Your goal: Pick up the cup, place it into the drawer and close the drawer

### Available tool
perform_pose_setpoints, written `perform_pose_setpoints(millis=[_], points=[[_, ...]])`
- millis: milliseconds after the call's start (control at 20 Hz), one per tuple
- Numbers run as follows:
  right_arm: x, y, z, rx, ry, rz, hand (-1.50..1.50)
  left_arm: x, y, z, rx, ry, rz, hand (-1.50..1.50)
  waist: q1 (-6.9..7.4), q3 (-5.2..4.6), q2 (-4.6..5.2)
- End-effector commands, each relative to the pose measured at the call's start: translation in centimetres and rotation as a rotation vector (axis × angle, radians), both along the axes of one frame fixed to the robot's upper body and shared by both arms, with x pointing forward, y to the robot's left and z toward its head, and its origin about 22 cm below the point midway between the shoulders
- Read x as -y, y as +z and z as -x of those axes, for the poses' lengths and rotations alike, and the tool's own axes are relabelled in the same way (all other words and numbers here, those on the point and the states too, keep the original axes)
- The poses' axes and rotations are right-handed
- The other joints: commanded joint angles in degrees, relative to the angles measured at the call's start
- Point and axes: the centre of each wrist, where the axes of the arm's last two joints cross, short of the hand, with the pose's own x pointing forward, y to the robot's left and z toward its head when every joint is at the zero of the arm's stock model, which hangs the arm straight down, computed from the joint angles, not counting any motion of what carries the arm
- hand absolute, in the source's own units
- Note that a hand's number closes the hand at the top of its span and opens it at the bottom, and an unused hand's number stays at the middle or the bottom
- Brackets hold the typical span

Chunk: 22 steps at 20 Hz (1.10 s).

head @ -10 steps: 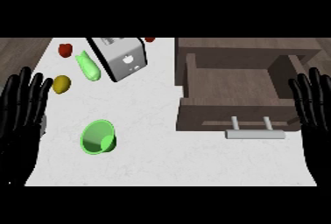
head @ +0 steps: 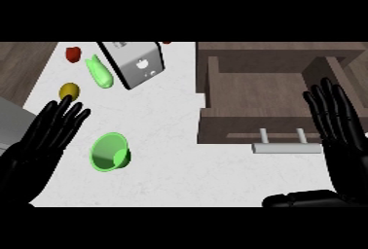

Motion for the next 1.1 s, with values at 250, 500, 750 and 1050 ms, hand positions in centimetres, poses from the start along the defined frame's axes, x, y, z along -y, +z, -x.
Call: perform_pose_setpoints(millis=[250, 500, 750, 1050], points=[[0.1, 0.1, -4.1, -0.062, 0.048, -0.002, -1.50, -5.4, -2.8, -3.4, -0.164, -0.069, 0.048, -1.50, 0.04, 0.22, -0.03], [-0.1, -0.3, -3.5, -0.061, 0.051, -0.001, -1.50, -5.3, -7.0, -4.9, -0.251, -0.033, 0.004, -1.50, -0.26, 0.20, -0.02], [1.3, -0.4, -6.0, -0.033, 0.052, 0.009, -1.50, -6.4, -10.1, -5.7, -0.267, -0.009, -0.049, -1.50, -0.18, 0.20, 0.05], [0.0, 1.4, -4.3, -0.014, 0.048, 0.015, -1.50, -8.4, -13.1, -6.2, -0.295, 0.037, -0.108, -1.50, -0.34, 0.19, -0.06]])
